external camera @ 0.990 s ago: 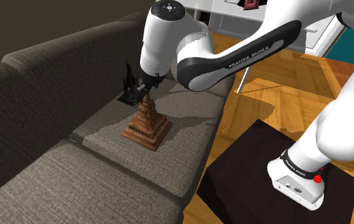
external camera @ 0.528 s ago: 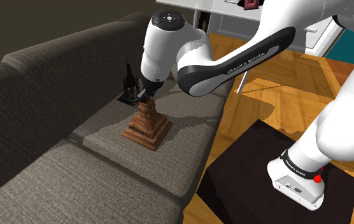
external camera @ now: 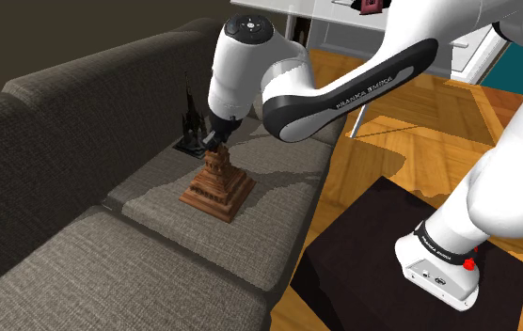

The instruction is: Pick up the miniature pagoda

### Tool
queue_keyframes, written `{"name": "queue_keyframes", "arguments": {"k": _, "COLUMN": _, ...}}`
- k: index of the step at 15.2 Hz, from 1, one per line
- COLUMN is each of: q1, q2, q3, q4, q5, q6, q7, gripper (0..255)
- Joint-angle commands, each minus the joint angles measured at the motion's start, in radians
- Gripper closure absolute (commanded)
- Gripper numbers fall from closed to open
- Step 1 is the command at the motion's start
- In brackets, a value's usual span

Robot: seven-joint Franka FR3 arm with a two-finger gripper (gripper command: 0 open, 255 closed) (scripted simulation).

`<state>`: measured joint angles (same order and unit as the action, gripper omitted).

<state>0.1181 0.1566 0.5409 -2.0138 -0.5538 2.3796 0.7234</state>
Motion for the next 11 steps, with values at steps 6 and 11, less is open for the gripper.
{"name": "queue_keyframes", "arguments": {"k": 6, "q1": -0.008, "q2": -0.04, "q3": 0.012, "q4": 0.038, "q5": 0.062, "q6": -0.063, "q7": -0.058, "gripper": 255}}
{"name": "queue_keyframes", "arguments": {"k": 11, "q1": -0.011, "q2": -0.066, "q3": 0.018, "q4": 0.075, "q5": 0.101, "q6": -0.115, "q7": -0.097, "gripper": 255}}
